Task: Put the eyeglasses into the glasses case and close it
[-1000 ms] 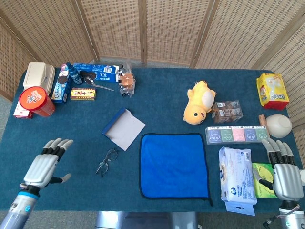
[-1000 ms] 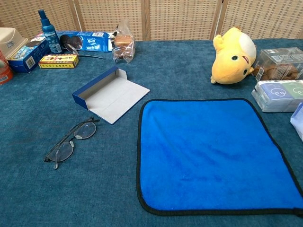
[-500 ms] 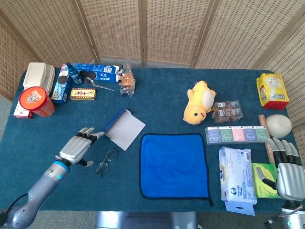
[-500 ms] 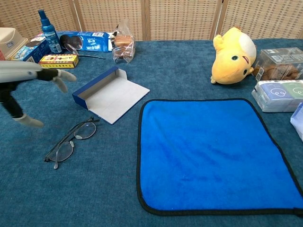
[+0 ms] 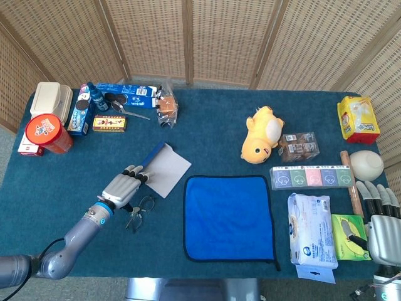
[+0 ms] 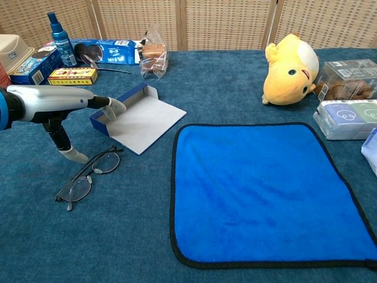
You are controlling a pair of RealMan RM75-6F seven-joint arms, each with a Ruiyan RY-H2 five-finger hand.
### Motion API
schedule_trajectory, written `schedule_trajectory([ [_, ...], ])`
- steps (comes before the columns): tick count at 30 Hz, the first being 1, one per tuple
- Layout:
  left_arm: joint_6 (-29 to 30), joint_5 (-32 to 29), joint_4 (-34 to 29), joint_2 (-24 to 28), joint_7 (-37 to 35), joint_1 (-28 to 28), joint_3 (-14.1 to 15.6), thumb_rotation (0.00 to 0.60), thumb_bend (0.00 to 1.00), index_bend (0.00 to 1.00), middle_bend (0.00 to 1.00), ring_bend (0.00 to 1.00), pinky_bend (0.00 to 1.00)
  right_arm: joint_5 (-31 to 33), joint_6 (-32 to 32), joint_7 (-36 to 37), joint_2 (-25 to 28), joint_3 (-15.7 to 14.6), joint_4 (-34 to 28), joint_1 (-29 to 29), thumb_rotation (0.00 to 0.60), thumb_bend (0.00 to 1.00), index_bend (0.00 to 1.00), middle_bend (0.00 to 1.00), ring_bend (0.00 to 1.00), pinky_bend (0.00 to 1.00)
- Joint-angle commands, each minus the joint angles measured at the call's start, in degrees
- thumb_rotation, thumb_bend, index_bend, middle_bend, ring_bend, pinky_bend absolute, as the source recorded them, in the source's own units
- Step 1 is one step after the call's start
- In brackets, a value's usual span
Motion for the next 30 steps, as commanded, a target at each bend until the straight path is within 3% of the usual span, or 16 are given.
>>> schedule_trajectory([
  [1, -0.04, -0.85, 0.49, -0.03, 0.21, -0.98, 0.87, 0.597, 0.16, 0.0, 0.19, 0.0, 0.0, -0.02, -0.06, -0.06, -0.03, 0.01, -0.06, 0.0, 0.6, 0.29, 0.1, 0.09, 0.0, 0.07],
  [19, 3.82, -6.6, 0.02, 4.26, 4.82, -4.06, 6.6, 0.598, 0.16, 0.0, 0.25, 0.0, 0.0, -0.9, 0.88, -0.7, 0.08, -0.12, -0.88, -0.65, 0.6, 0.29, 0.1, 0.09, 0.0, 0.07],
  [30, 4.87, -8.65, 3.33, 5.49, 4.51, -4.91, 7.04, 0.599, 0.16, 0.0, 0.25, 0.0, 0.0, -1.85, 2.09, -0.87, 0.38, -0.46, -1.4, -1.49, 0.6, 0.29, 0.1, 0.09, 0.0, 0.07],
])
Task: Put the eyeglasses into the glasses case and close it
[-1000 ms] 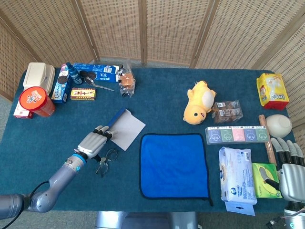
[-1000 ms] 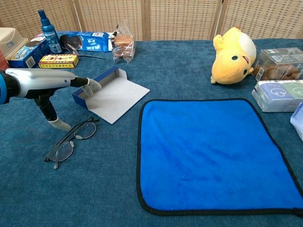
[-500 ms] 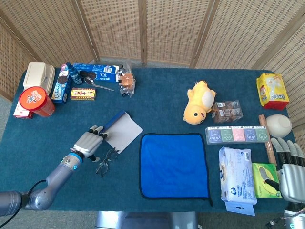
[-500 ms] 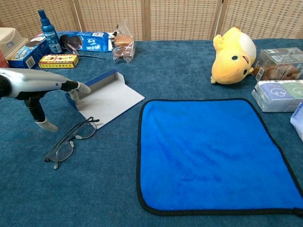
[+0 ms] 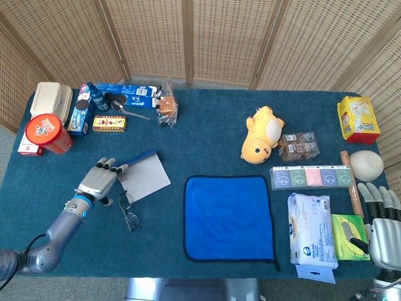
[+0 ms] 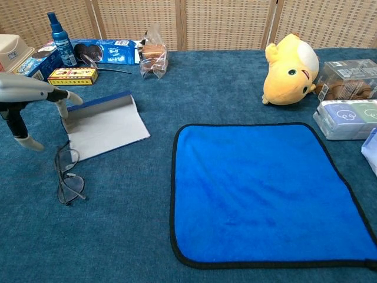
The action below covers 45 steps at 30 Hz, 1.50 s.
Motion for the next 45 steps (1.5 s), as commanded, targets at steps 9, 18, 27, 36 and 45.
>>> schedule_trajectory([
  [9, 2.29, 1.6, 1.56, 0.21, -4.34, 0.74, -1.96, 0.598, 0.16, 0.0, 0.2, 0.0, 0.0, -0.18, 0.78, 0.44, 0.24, -0.18, 0.05, -0.83, 0.6, 0.29, 0.1, 0.09, 0.0, 0.07],
  [18, 1.19, -0.69, 7.74, -3.62, -4.37, -0.35, -3.34, 0.598, 0.16, 0.0, 0.18, 0.0, 0.0, 0.28, 0.51, 1.21, 0.14, 0.08, 0.7, -0.89, 0.598, 0.29, 0.1, 0.09, 0.0, 0.07],
  [27, -4.21, -4.38, 13.32, -7.34, -4.81, -4.18, -5.91, 0.6, 0.16, 0.0, 0.2, 0.0, 0.0, 0.35, 0.6, 1.37, 0.39, 0.17, 0.62, -1.12, 0.6, 0.29, 0.1, 0.09, 0.0, 0.07],
  [36, -8.57, -7.26, 15.97, -9.89, -4.7, -8.0, -6.25, 0.599, 0.16, 0.0, 0.24, 0.0, 0.0, 0.19, 1.5, 1.51, 0.54, 0.32, 0.7, -1.66, 0.598, 0.29, 0.09, 0.09, 0.0, 0.07],
  [45, -8.98, -6.91, 16.43, -11.75, -5.7, -9.95, -6.22, 0.599, 0.16, 0.0, 0.25, 0.0, 0.0, -0.16, 1.74, 2.04, 0.46, 0.3, 0.99, -1.89, 0.6, 0.29, 0.09, 0.09, 0.0, 0.07],
])
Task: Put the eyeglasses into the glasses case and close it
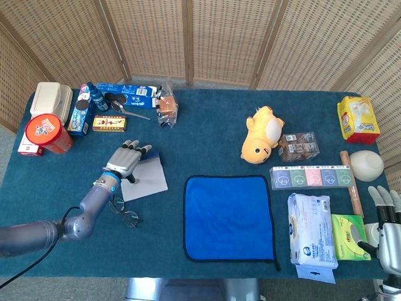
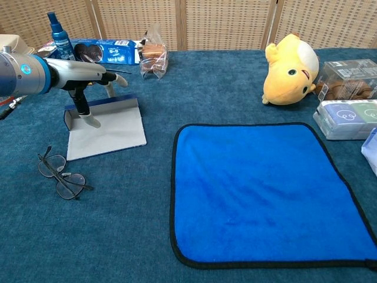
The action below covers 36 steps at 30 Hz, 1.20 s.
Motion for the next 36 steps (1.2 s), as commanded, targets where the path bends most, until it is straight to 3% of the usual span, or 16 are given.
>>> schedule_trajectory([
  [1, -0.02, 0.23, -0.31, -0.18, -0.23, -0.35, 0.03, 0.599, 0.16, 0.0, 0.25, 0.0, 0.0, -0.06, 0.02, 0.12, -0.02, -0.01, 0.05, -0.03, 0.6, 0.29, 0.09, 0.09, 0.0, 0.07],
  [10, -0.09, 2.29, -5.11, 1.15, -2.79, -0.45, 0.37, 0.598, 0.15, 0.0, 0.25, 0.0, 0.0, -0.36, 0.88, 1.16, 0.14, -0.12, 0.49, -0.72, 0.6, 0.29, 0.09, 0.09, 0.0, 0.07],
  [20, 6.32, 8.27, -10.76, 3.85, -4.06, 2.41, 1.95, 0.598, 0.15, 0.0, 0.21, 0.0, 0.0, -0.88, 0.25, 2.19, -0.28, -0.27, 1.35, -0.46, 0.6, 0.29, 0.09, 0.09, 0.0, 0.07],
  [27, 18.16, 23.68, -12.08, 3.93, -9.51, 9.05, 2.91, 0.598, 0.16, 0.0, 0.15, 0.0, 0.0, -1.19, -0.22, 2.34, -0.71, -0.26, 1.58, -0.12, 0.6, 0.29, 0.09, 0.09, 0.0, 0.07],
  [32, 22.19, 32.24, -14.66, 5.8, -12.38, 13.65, 6.45, 0.6, 0.16, 0.16, 0.13, 0.0, 0.0, -1.31, -1.36, 1.82, -1.1, -0.24, 1.54, 0.61, 0.6, 0.29, 0.09, 0.09, 0.0, 0.07],
  [36, 24.07, 38.13, -15.95, 7.11, -15.43, 17.02, 9.37, 0.6, 0.17, 0.2, 0.12, 0.0, 0.0, -1.4, -2.15, 1.28, -1.58, -0.13, 1.37, 1.25, 0.6, 0.29, 0.09, 0.09, 0.0, 0.07],
])
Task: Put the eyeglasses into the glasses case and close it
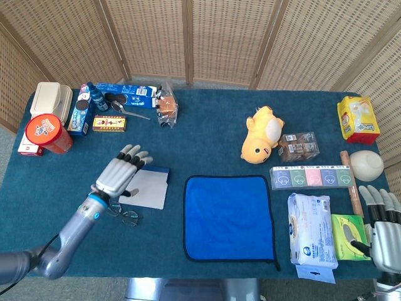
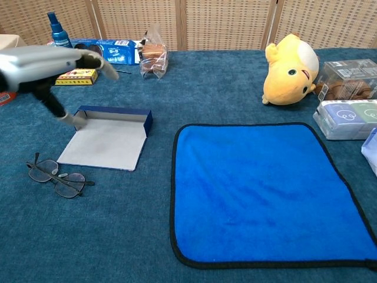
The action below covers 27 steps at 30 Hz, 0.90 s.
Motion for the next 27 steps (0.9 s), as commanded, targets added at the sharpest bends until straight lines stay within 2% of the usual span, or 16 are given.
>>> schedule_trajectory([
  [1, 2.94, 6.44, -1.81, 1.93, -3.81, 4.41, 3.91, 0.6, 0.17, 0.21, 0.12, 0.0, 0.0, -0.14, -0.62, -0.38, -0.27, -0.04, -0.14, 0.41, 0.6, 0.29, 0.09, 0.09, 0.0, 0.07],
  [7, 5.38, 10.93, -1.89, 2.82, -3.76, 9.36, 7.73, 0.6, 0.18, 0.22, 0.1, 0.0, 0.0, -0.4, -1.34, -0.96, -0.78, -0.19, -0.34, 0.94, 0.6, 0.29, 0.09, 0.09, 0.0, 0.07],
  [13, 5.48, 11.92, -0.87, 1.57, -3.5, 13.21, 9.6, 0.6, 0.18, 0.24, 0.1, 0.0, 0.0, -0.69, -1.15, -0.82, -1.02, -0.46, -0.14, 0.86, 0.6, 0.29, 0.09, 0.09, 0.0, 0.07],
  [20, 5.84, 12.68, 2.61, -1.08, -0.48, 15.35, 8.59, 0.6, 0.19, 0.27, 0.1, 0.0, 0.0, -0.98, -0.64, -0.49, -0.86, -0.74, -0.15, 0.52, 0.6, 0.29, 0.09, 0.09, 0.0, 0.07],
  [27, 2.74, 11.61, 6.36, -3.9, 0.26, 15.57, 6.6, 0.6, 0.19, 0.29, 0.1, 0.0, 0.0, -0.92, 0.49, -0.47, -0.88, -0.85, -0.17, -0.21, 0.6, 0.29, 0.09, 0.09, 0.0, 0.07],
])
